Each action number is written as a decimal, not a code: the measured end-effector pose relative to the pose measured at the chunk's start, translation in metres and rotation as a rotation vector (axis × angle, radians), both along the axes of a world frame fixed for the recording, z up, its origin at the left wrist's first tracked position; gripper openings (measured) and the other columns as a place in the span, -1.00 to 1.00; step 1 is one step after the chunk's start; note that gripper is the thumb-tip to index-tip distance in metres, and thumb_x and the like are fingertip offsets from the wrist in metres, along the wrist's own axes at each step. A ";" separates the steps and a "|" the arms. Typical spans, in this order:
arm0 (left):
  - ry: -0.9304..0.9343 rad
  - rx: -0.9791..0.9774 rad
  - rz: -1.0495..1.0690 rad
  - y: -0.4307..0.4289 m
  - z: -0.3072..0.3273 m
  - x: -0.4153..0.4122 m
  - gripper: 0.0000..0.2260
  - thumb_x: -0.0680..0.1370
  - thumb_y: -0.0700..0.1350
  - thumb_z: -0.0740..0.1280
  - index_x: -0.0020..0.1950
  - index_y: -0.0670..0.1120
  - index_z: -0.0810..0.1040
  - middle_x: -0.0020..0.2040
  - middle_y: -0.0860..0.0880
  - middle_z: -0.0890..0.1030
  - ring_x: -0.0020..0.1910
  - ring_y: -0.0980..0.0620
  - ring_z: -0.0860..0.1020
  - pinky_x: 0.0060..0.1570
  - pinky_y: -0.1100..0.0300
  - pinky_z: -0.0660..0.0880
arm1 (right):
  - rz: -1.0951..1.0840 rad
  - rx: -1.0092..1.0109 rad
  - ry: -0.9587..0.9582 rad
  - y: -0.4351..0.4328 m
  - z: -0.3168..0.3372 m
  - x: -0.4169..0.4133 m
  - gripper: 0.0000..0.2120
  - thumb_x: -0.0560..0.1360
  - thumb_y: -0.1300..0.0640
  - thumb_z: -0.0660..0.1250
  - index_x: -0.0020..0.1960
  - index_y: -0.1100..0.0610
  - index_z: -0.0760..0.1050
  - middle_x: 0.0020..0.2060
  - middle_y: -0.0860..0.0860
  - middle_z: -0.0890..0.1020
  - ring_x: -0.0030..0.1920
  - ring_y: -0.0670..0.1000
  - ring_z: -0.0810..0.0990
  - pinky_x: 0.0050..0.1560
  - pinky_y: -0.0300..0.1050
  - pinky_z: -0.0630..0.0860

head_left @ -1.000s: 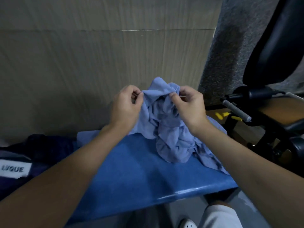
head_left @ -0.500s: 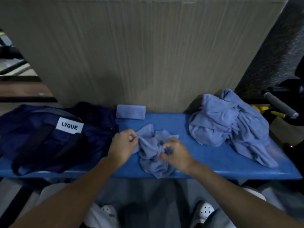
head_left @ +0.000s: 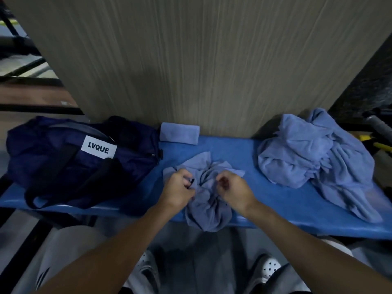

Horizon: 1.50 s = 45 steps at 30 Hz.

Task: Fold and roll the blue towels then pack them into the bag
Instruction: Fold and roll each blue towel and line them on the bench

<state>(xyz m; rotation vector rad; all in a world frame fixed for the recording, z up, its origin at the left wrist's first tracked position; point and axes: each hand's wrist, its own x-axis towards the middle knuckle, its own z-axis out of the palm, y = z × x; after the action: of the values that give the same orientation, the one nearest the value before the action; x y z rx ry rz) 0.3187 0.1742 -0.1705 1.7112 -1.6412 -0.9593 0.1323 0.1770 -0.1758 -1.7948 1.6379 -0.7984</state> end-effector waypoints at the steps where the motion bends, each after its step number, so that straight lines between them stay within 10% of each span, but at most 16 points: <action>1: 0.014 -0.028 0.018 0.000 0.000 0.001 -0.76 0.46 -0.33 0.41 0.09 -0.17 0.55 -0.21 0.00 0.55 -0.22 0.09 0.54 -0.28 0.44 0.47 | -0.034 -0.028 0.109 -0.004 0.003 -0.001 -0.82 0.45 0.22 0.36 0.04 0.08 0.53 -0.02 0.04 0.61 0.04 0.09 0.56 0.04 -0.04 0.48; 5: 0.145 -0.187 0.077 -0.005 0.005 0.009 -0.71 0.46 -0.39 0.38 -0.05 0.00 0.53 -0.16 0.01 0.59 -0.14 0.04 0.59 -0.14 0.39 0.48 | 0.041 0.073 0.418 -0.018 0.015 0.003 -0.45 0.49 -0.04 0.34 0.44 -0.06 0.28 0.31 -0.07 0.42 0.40 0.05 0.27 0.29 0.07 0.23; 9: 0.198 -0.287 0.102 -0.012 0.018 0.016 -0.69 0.48 -0.40 0.37 -0.08 0.04 0.51 -0.13 -0.03 0.59 -0.14 0.10 0.57 -0.11 0.37 0.51 | 0.013 0.066 0.543 -0.024 0.017 0.002 -0.83 0.53 0.00 0.19 0.03 -0.10 0.54 -0.08 -0.12 0.56 0.16 0.02 0.44 -0.02 -0.03 0.16; 15: 0.282 -0.307 0.185 -0.029 0.019 0.016 -0.72 0.49 -0.39 0.37 -0.08 0.00 0.51 -0.17 0.01 0.55 -0.19 0.16 0.53 -0.13 0.38 0.50 | -0.242 0.154 0.639 -0.010 0.020 -0.047 -0.83 0.44 -0.06 0.22 -0.23 0.02 0.35 -0.28 -0.05 0.53 -0.02 0.08 0.54 -0.03 -0.02 0.23; 20: 0.286 -0.198 -0.011 -0.031 0.007 -0.001 -0.76 0.51 -0.43 0.34 0.10 -0.17 0.55 0.01 -0.04 0.62 0.07 0.03 0.60 0.05 0.41 0.49 | -0.257 0.435 0.797 -0.002 0.017 -0.069 -0.55 0.49 -0.30 0.16 0.18 0.00 0.43 0.19 0.00 0.53 0.27 0.11 0.41 0.21 0.08 0.24; 26: 0.115 -0.237 0.013 -0.015 0.002 0.001 -0.85 0.51 -0.39 0.35 0.06 -0.27 0.59 -0.01 -0.17 0.63 -0.04 0.00 0.56 -0.02 0.36 0.51 | -0.032 0.144 0.351 -0.014 0.023 -0.030 -0.60 0.51 -0.06 0.28 0.32 -0.03 0.39 0.20 -0.05 0.56 0.26 0.05 0.48 0.16 -0.04 0.34; 35: -0.276 0.019 -0.096 0.005 -0.017 0.029 -0.61 0.41 -0.21 0.38 -0.53 -0.10 0.26 -0.56 -0.01 0.33 -0.51 0.07 0.31 -0.42 0.02 0.34 | -0.144 0.080 0.444 -0.021 0.020 0.000 -0.88 0.52 0.08 0.22 -0.09 0.04 0.53 -0.06 0.04 0.61 0.08 0.14 0.51 0.01 -0.03 0.27; 41: -0.075 -0.065 -0.046 -0.001 -0.003 0.008 -0.84 0.53 -0.30 0.27 -0.25 -0.19 0.43 -0.43 0.00 0.43 -0.43 0.16 0.35 -0.35 0.23 0.34 | -0.075 0.017 -0.011 -0.017 0.047 -0.004 -0.69 0.53 0.37 0.16 0.24 0.18 0.41 -0.12 0.10 0.54 -0.08 0.14 0.53 -0.09 -0.11 0.39; 45: 0.033 -0.016 -0.097 -0.006 -0.001 -0.002 -0.79 0.53 -0.35 0.33 -0.21 -0.07 0.54 -0.26 0.00 0.57 -0.20 0.08 0.54 -0.16 0.35 0.45 | 0.227 0.063 0.112 -0.002 0.046 0.013 -0.53 0.49 0.39 0.23 0.37 0.13 0.42 0.06 0.19 0.57 0.06 0.16 0.54 0.00 -0.28 0.39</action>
<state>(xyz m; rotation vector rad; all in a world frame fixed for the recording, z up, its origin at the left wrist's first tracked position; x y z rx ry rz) 0.3163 0.1679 -0.1719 1.6097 -1.7195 -1.0119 0.1458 0.1748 -0.1300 -1.9670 1.4756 -0.5484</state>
